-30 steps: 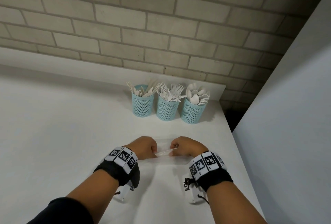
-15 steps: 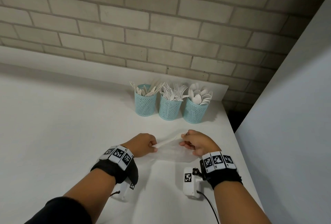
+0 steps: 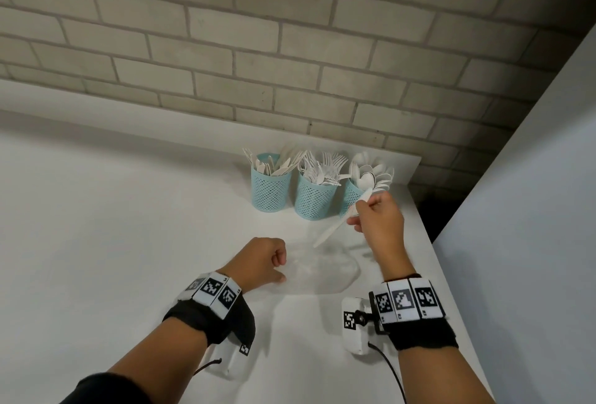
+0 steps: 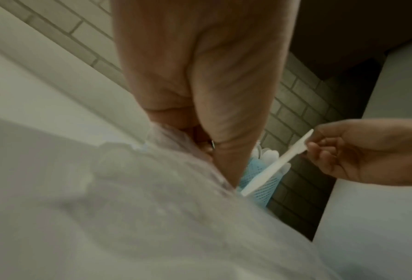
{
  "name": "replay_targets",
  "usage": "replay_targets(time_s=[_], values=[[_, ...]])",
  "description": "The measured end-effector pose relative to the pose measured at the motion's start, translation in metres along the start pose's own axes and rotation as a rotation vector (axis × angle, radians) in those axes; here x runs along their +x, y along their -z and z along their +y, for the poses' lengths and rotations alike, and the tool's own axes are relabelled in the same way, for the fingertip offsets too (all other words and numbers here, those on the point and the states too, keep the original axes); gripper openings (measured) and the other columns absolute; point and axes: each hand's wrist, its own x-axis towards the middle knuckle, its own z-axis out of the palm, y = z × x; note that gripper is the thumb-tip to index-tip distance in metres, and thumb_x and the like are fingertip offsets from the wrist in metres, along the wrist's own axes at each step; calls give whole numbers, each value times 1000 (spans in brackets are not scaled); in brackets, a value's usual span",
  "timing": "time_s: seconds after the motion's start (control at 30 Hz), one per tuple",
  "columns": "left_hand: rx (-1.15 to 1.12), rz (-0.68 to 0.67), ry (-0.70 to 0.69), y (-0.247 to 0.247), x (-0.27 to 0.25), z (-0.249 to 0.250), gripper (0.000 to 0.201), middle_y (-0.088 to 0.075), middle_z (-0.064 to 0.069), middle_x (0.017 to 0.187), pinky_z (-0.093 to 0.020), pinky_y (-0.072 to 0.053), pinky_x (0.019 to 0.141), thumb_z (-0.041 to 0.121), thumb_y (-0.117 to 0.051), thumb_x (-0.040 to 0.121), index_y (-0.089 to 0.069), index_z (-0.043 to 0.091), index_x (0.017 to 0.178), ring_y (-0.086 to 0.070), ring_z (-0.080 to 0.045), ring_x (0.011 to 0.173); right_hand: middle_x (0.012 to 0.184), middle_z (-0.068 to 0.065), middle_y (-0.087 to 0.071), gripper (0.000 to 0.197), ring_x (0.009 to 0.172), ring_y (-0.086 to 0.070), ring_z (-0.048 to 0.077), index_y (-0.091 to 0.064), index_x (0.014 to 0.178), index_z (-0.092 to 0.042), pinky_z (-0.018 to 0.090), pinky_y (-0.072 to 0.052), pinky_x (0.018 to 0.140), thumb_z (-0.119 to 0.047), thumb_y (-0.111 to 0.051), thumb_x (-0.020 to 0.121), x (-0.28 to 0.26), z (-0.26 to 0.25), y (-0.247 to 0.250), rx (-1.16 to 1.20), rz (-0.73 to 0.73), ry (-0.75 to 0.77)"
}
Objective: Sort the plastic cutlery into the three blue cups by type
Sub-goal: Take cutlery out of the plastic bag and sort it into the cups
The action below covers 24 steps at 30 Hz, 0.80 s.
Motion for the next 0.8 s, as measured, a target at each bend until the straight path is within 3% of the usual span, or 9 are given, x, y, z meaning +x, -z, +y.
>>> replay_targets(time_s=[0.07, 0.13, 0.23, 0.33, 0.4, 0.47, 0.53, 0.67, 0.8], values=[[5, 104, -52, 6, -5, 5, 32, -46, 15, 79, -8, -36, 66, 17, -79, 70, -49, 26, 73, -44, 0, 72, 71, 9, -63, 22, 45, -62, 4, -42, 72, -16, 19, -50, 49, -3, -51, 88, 0, -19, -1, 27, -16, 103], [119, 176, -46, 13, -10, 7, 34, -42, 11, 99, -20, -39, 81, 25, -78, 72, -56, 24, 97, -41, -8, 93, 69, 6, -64, 24, 50, -64, 9, -43, 72, -18, 21, -53, 52, -3, -49, 89, 1, -40, -1, 93, -34, 164], [201, 43, 112, 23, -12, -3, 61, -33, 2, 122, -29, -42, 90, 30, -75, 75, -42, 29, 126, -40, -20, 112, 69, 4, -64, 21, 58, -65, 15, -47, 78, -19, 27, -56, 60, -2, -47, 91, 9, -70, -13, 242, -51, 242], [184, -141, 159, 24, -9, -17, 47, -43, -3, 117, -23, -41, 84, 22, -72, 80, -48, 22, 120, -52, -19, 104, 71, -1, -63, 21, 67, -67, 20, -46, 81, -21, 29, -57, 66, -4, -47, 93, 22, -88, -43, 299, -68, 316], [197, -186, 138, 23, -7, -25, 33, -50, -2, 111, -19, -37, 79, 15, -70, 81, -56, 17, 110, -52, -15, 100, 74, -2, -61, 21, 73, -68, 22, -44, 80, -23, 34, -56, 68, -8, -47, 94, 32, -91, -69, 250, -96, 351], [202, -203, 116, 24, -4, -32, 24, -52, 0, 104, -17, -35, 73, 7, -66, 81, -61, 15, 103, -48, -10, 91, 73, -4, -59, 20, 75, -68, 26, -43, 78, -23, 39, -54, 65, -12, -47, 95, 43, -90, -91, 119, -98, 397], [193, -214, 110, 25, 0, -36, 22, -50, 3, 98, -16, -35, 65, 2, -59, 81, -63, 14, 100, -47, -10, 88, 75, -2, -57, 13, 73, -64, 27, -45, 82, -17, 35, -51, 60, -15, -48, 94, 54, -84, -111, -90, -111, 450], [126, -206, 106, 32, 7, -35, 23, -49, 5, 103, -18, -37, 73, 20, -66, 82, -61, 18, 105, -49, -10, 92, 101, 10, -59, 12, 84, -59, 27, -60, 95, -14, 36, -52, 75, -19, -51, 90, 74, -62, -138, -587, -224, 455], [-43, -60, 220, 61, 24, -28, 50, -53, 0, 122, -21, -45, 83, 36, -72, 79, -51, 18, 120, -54, -13, 103, 111, 11, -64, 23, 96, -60, 28, -64, 108, -14, 29, -44, 76, -21, -48, 93, 75, -56, -140, -767, -330, 433]])
